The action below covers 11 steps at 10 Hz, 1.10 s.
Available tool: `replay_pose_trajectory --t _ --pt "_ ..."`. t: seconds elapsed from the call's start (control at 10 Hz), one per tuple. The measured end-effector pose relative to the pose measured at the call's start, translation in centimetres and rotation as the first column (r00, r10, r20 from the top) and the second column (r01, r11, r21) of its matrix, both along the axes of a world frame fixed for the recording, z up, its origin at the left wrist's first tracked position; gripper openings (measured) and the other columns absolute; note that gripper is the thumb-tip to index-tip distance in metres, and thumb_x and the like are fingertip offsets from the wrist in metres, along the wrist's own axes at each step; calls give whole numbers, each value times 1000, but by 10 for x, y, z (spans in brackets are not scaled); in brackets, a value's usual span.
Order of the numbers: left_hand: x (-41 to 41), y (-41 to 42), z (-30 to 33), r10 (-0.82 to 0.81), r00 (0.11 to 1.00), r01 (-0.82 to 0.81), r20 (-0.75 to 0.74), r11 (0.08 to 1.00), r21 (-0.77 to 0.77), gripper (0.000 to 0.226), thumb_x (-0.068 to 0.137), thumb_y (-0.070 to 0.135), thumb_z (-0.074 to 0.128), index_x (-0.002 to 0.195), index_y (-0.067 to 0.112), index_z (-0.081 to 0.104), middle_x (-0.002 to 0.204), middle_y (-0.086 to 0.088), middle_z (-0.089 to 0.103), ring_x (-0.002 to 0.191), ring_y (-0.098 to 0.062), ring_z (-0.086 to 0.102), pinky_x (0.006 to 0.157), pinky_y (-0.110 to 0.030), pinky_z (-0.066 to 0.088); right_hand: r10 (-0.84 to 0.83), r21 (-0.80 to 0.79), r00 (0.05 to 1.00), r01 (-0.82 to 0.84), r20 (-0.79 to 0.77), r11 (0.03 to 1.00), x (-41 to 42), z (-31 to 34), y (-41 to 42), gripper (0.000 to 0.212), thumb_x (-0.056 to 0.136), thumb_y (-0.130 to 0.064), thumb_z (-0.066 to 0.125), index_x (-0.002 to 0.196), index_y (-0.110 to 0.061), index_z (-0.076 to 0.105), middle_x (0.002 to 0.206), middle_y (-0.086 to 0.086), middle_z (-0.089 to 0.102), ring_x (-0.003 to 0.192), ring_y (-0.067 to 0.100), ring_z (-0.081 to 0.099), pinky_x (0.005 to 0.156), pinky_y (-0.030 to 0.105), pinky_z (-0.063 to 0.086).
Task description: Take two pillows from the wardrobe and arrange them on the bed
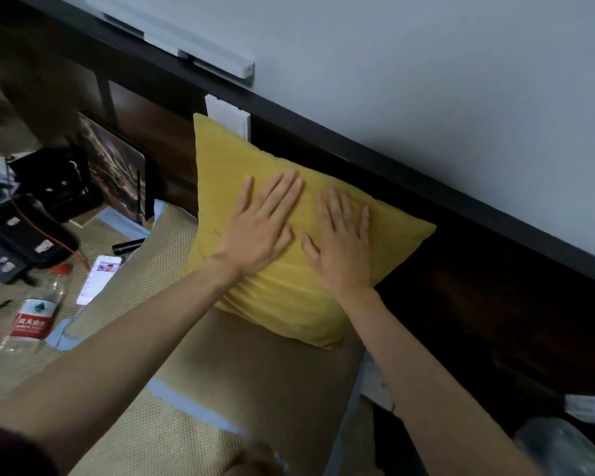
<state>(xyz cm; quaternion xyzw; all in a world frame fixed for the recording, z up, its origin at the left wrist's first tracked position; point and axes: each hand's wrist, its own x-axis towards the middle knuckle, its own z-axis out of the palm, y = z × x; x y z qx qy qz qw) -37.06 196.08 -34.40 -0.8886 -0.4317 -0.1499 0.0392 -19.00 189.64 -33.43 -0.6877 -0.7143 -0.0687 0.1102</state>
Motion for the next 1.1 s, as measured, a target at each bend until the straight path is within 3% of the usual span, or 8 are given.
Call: replay_pose_trajectory --t 0.1,0.2,0.4,0.6,0.7,0.9,1.1 --pt "5 20 -5 37 997 -43 -64 994 -97 69 102 52 23 159 22 0 168 1 3 154 -14 0 124 -52 0 -24 -48 999 26 49 999 36 -7 -6 79 101 -56 47 162 -16 16 168 10 23 153 29 21 126 52 12" --pt "-22 31 -12 101 994 -104 -32 983 -151 65 103 53 14 159 26 -5 168 6 1 153 -10 -3 125 -48 -3 -82 -56 991 88 104 995 69 -10 -28 80 102 -59 42 162 -14 14 168 9 23 154 27 21 126 53 12" --pt "-36 18 -1 247 968 -249 -36 949 -191 66 99 44 13 159 23 -2 168 3 0 154 -17 0 124 -53 -2 -141 -141 989 144 34 979 65 2 -41 75 104 -48 42 162 -11 12 169 11 17 155 28 15 125 56 12" --pt "-7 -42 5 137 991 -131 8 962 -239 70 96 45 25 159 18 11 167 -2 14 152 -25 14 123 -47 11 -88 -143 978 61 -187 988 54 15 -74 62 105 -37 48 157 -11 28 165 12 27 152 27 23 125 50 21" --pt "8 -87 -9 95 995 -92 -6 945 -314 69 98 40 38 159 18 13 167 -1 12 151 -23 16 123 -46 14 -87 -192 956 33 -280 981 59 7 -120 62 105 -34 51 158 -12 27 165 8 28 150 23 26 125 45 23" --pt "32 -164 -38 -32 997 0 -66 902 -431 72 95 34 51 158 18 19 167 0 14 147 -22 28 118 -46 26 -252 -339 869 105 -426 935 79 -30 -243 58 104 -28 54 156 -12 32 160 6 37 142 23 40 114 33 34" --pt "47 -262 -63 -139 989 109 -49 912 -396 67 95 35 51 155 18 26 161 -4 30 140 -28 39 110 -47 34 -459 -413 740 266 -492 871 79 -82 -387 53 102 -31 55 151 -17 39 153 5 45 133 25 49 104 40 45"
